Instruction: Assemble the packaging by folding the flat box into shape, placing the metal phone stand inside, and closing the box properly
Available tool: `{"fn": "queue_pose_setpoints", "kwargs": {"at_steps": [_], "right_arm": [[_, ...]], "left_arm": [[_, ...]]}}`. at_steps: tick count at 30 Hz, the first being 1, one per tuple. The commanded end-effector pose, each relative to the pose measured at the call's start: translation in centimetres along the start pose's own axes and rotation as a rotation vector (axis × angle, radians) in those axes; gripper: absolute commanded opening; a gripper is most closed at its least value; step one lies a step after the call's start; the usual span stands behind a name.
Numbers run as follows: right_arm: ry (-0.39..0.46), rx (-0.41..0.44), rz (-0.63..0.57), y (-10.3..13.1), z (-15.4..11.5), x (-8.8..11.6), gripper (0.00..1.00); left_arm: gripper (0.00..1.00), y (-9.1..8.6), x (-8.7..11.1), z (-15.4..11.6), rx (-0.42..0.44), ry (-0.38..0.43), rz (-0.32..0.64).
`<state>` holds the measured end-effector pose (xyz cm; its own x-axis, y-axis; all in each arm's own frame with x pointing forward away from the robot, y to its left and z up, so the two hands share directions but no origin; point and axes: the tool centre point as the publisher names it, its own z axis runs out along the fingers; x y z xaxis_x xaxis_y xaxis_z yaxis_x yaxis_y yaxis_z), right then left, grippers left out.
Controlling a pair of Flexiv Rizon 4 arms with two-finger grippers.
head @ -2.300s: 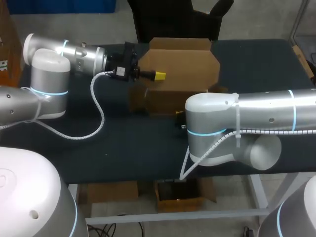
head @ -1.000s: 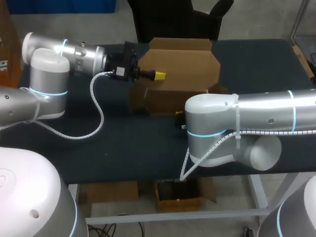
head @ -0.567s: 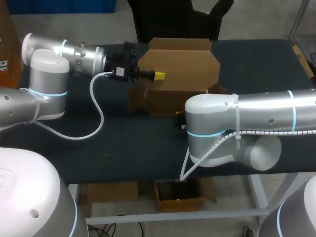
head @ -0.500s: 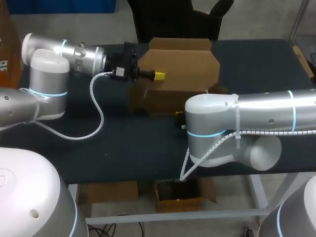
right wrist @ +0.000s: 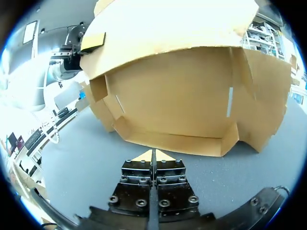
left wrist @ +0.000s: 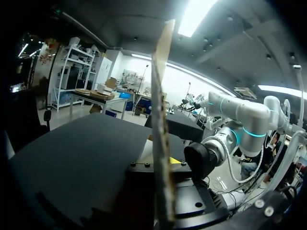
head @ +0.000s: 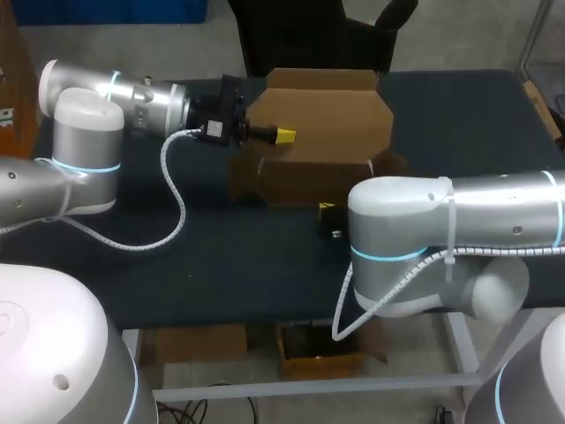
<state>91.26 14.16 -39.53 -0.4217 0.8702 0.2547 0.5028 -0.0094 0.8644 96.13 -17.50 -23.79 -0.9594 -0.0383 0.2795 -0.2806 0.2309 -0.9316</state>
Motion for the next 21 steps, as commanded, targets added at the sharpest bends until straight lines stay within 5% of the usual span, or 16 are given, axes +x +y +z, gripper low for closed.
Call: {"fn": "queue_pose_setpoints", "kwargs": {"at_steps": [1, 21], "right_arm": [[0.055, -0.001, 0.009, 0.3, -4.2, -0.9, 0.0], [0.151, 0.011, -0.006, 1.7, -14.6, -4.9, 0.0]], "left_arm": [[0.0, 0.2, -0.1, 0.0, -0.002, 0.0, 0.0], [0.0, 0.2, -0.1, 0.0, -0.002, 0.0, 0.0]]}}
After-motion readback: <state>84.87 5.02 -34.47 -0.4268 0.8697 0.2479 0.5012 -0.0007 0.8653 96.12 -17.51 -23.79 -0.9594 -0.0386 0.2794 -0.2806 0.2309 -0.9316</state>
